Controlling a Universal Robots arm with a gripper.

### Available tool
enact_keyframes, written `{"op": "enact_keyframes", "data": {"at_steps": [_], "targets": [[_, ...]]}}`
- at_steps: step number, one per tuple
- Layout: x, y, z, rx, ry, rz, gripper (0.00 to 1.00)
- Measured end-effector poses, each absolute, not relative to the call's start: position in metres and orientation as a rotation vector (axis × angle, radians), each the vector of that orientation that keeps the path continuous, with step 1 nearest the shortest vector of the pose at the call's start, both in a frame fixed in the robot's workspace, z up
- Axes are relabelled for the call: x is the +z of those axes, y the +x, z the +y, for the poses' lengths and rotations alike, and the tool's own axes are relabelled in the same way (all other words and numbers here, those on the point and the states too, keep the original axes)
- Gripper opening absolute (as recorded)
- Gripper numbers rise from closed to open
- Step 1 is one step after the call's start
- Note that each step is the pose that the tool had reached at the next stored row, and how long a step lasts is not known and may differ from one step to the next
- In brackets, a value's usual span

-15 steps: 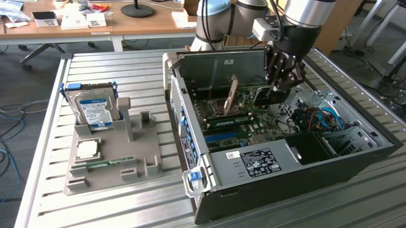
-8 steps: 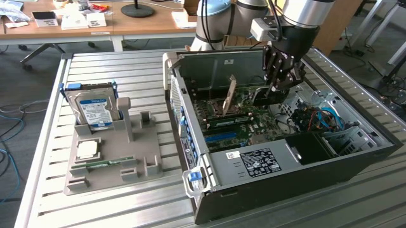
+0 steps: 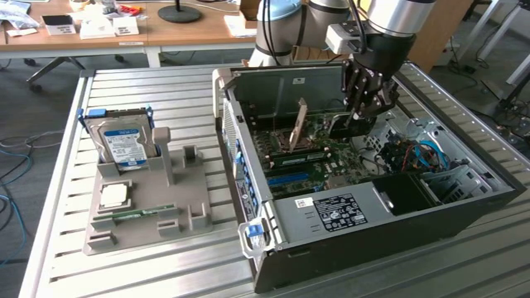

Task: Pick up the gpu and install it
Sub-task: 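Insert the gpu into the slot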

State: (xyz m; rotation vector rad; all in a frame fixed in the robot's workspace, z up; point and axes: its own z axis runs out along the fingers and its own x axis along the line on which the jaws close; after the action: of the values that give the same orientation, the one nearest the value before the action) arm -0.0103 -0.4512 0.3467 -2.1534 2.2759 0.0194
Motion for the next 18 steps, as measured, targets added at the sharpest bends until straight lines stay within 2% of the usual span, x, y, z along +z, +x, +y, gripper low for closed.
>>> {"op": "enact_keyframes", "data": {"at_steps": [18], "targets": [[0.345,-0.0128,-0.4513,0.019,-2.153,2.276,0.27]]}}
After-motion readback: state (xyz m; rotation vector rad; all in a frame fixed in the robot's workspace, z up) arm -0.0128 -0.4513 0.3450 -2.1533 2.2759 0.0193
